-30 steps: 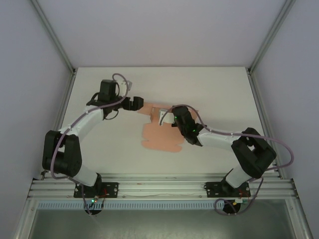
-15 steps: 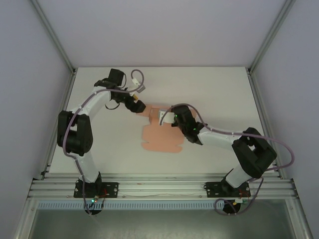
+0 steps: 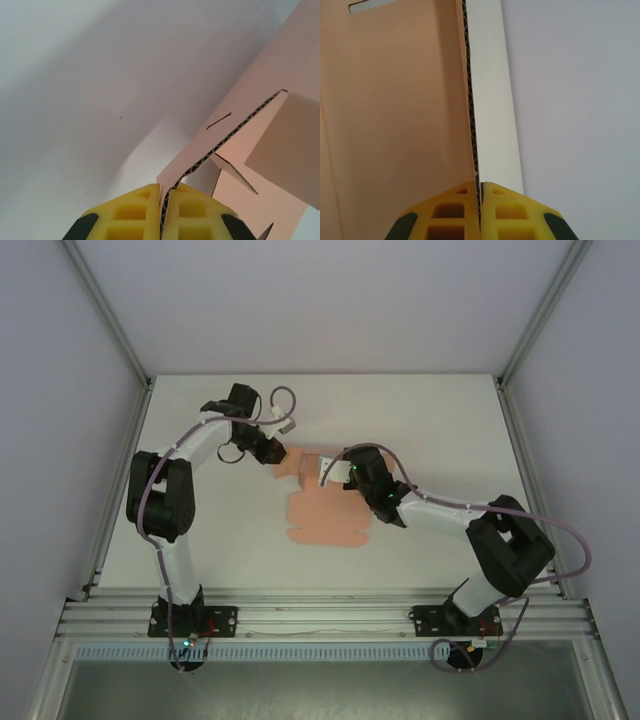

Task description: Assemble paper box

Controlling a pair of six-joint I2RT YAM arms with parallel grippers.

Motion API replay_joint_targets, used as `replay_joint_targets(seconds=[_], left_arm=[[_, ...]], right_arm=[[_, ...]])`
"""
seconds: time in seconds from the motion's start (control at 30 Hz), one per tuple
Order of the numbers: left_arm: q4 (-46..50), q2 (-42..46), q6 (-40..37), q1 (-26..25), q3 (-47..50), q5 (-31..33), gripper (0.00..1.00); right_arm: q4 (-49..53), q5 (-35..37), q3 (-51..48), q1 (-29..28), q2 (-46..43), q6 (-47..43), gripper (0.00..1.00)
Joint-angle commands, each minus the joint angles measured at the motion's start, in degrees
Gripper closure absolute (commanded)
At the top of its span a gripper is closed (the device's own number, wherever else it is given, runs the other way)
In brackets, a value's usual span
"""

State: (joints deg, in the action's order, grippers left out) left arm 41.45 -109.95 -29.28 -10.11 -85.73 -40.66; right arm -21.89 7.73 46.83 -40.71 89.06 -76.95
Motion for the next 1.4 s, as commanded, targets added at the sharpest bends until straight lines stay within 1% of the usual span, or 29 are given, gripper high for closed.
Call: replay_joint_targets(seconds=[0.0, 0.13, 0.23, 0.33, 0.37, 0.43, 0.47, 0.53, 0.57, 0.7, 0.83, 0.9, 1.03, 1.1, 1.13, 1.17, 1.23, 1.33, 1.37], left_arm=[[-8.6, 3.9, 10.7, 0.7, 3.5, 11.4, 0.99], [-18.5, 8.2, 21.3, -2.6, 8.8, 18.7, 1.0], [-22.9, 10.1, 28.0, -6.5, 10.7, 21.4, 1.0], [-28.3, 12.1, 33.7, -9.9, 13.4, 20.0, 1.0], [-30.5, 12.5, 36.5, -10.6, 14.4, 18.2, 1.0], [-36.4, 12.8, 42.1, -11.7, 16.6, 11.7, 1.0], [-38.1, 12.9, 43.7, -12.3, 17.4, 9.8, 1.0], [-41.8, 13.4, 46.4, -13.9, 19.8, 9.5, 1.0], [-42.5, 13.6, 47.4, -14.6, 20.5, 10.0, 1.0], [-40.3, 15.1, 50.0, -16.3, 20.8, 11.8, 1.0], [-41.6, 17.7, 52.1, -17.2, 22.6, 13.2, 1.0], [-43.4, 17.7, 54.2, -17.5, 23.8, 14.0, 1.0], [-50.5, 16.1, 57.9, -17.7, 27.8, 15.2, 1.0], [-54.3, 15.2, 58.9, -17.7, 30.0, 14.4, 1.0], [-56.0, 14.8, 58.9, -17.7, 30.9, 13.2, 1.0], [-55.4, 14.6, 57.8, -17.7, 31.1, 12.9, 1.0], [-50.8, 14.6, 54.9, -17.7, 30.7, 15.7, 0.99], [-46.2, 15.0, 51.1, -17.7, 31.5, 18.8, 0.86], [-45.9, 15.0, 50.6, -17.7, 32.0, 19.3, 0.85]], right_arm=[[-2.7, 0.3, 0.1, 0.1, -0.8, 2.2, 1.0], [-3.4, -0.3, -0.6, 0.0, -1.5, 3.6, 1.0], [-3.8, 0.0, -1.1, -0.3, -1.4, 4.9, 1.0], [-5.4, 1.3, -1.7, -0.6, 0.0, 5.6, 1.0], [-6.0, 1.9, -1.9, -0.8, 0.7, 5.8, 1.0], [-6.8, 3.1, -2.2, -1.5, 2.2, 5.5, 1.0], [-7.7, 4.1, -2.2, -1.9, 2.8, 5.5, 1.0], [-9.9, 5.8, -2.3, -2.3, 3.6, 5.6, 1.0], [-10.3, 6.2, -2.3, -2.3, 3.8, 5.8, 1.0], [-9.7, 6.6, -2.0, -2.4, 3.9, 7.2, 1.0], [-10.2, 6.8, -2.4, -2.4, 3.8, 8.5, 1.0], [-10.3, 6.8, -2.3, -2.5, 3.8, 9.1, 1.0], [-10.6, 7.1, -2.3, -2.5, 4.4, 9.5, 1.0], [-11.0, 7.4, -2.5, -2.5, 4.7, 9.7, 1.0], [-10.9, 7.4, -2.8, -2.5, 4.8, 9.5, 1.0], [-11.0, 7.4, -3.1, -2.6, 4.8, 9.1, 1.0], [-11.5, 7.2, -3.9, -2.4, 4.8, 8.3, 1.0], [-11.9, 6.7, -5.1, -1.9, 5.0, 7.3, 1.0], [-12.2, 6.4, -5.4, -1.8, 5.0, 7.0, 1.0]])
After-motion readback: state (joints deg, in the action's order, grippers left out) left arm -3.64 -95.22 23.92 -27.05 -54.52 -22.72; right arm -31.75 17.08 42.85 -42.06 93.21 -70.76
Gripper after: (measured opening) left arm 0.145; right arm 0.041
